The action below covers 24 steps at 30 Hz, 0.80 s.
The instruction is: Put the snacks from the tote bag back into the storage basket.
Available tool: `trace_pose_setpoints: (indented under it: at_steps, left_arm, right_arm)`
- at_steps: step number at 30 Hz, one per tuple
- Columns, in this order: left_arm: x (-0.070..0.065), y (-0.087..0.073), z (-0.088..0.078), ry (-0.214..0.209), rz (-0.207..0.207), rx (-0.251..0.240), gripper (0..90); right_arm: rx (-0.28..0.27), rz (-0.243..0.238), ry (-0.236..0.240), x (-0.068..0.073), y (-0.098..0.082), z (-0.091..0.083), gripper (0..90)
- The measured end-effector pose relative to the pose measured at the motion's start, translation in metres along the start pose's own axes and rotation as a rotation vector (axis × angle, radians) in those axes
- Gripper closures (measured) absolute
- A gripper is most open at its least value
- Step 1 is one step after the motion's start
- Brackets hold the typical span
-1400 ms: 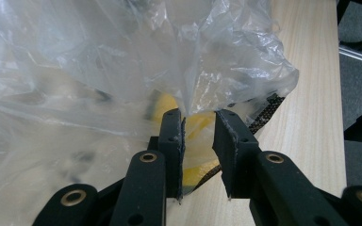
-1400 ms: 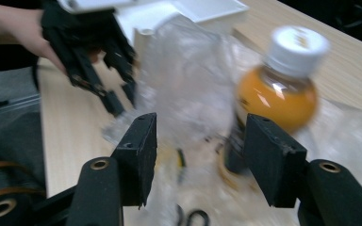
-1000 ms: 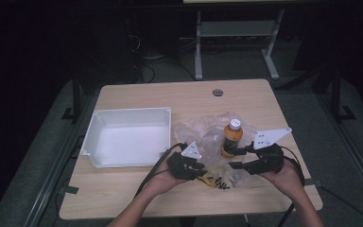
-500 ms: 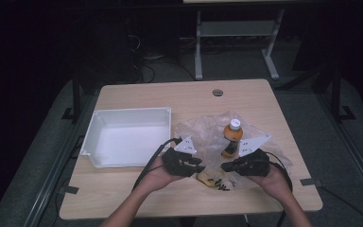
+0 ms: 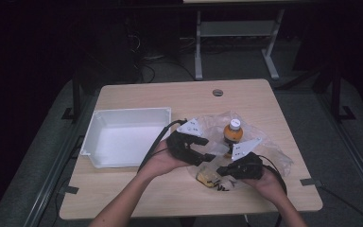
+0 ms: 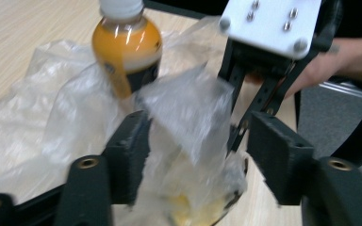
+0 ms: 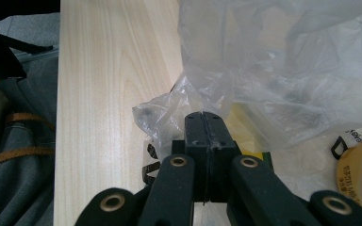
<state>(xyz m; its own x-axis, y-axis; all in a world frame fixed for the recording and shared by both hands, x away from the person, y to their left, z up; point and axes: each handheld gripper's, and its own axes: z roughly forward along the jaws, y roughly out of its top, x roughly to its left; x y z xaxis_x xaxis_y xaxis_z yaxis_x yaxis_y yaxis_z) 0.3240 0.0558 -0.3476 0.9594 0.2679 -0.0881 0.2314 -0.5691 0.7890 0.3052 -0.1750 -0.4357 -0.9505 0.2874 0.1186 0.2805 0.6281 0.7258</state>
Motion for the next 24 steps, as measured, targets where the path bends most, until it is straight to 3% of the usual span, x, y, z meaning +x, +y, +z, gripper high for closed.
trace_pose_setpoints:
  at_steps: [5,8,10,11,13,15,19,24]
  left_arm:
    - [0.0,0.01,0.017,0.028,0.023,0.043,26.9]
    - [0.005,0.012,0.029,0.048,0.014,0.073,28.2]
    - [0.009,0.009,0.039,0.052,-0.01,0.127,35.7]
    - [0.01,0.007,0.045,0.063,-0.012,0.162,44.0]
    - [0.008,-0.003,0.054,0.094,0.005,0.175,71.0]
    - [0.007,-0.012,0.059,0.111,-0.024,0.165,84.2]
    - [0.006,-0.031,0.061,0.142,-0.018,0.162,88.7]
    - [0.001,-0.05,0.061,0.135,-0.011,0.181,89.2]
  right_arm:
    - [-0.007,0.002,0.0,0.001,-0.002,-0.001,89.4]
    - [-0.009,0.006,0.006,0.001,-0.003,-0.002,89.4]
    - [-0.012,0.002,0.002,0.001,-0.003,-0.003,89.4]
    - [-0.011,0.002,0.002,0.002,-0.004,-0.003,89.4]
    - [0.001,0.008,0.002,0.002,-0.008,-0.003,89.4]
    - [0.015,0.012,-0.002,0.0,-0.012,-0.004,89.4]
    - [0.025,0.035,-0.013,-0.003,-0.022,-0.009,89.4]
    - [0.014,0.073,-0.025,-0.009,-0.03,-0.017,89.5]
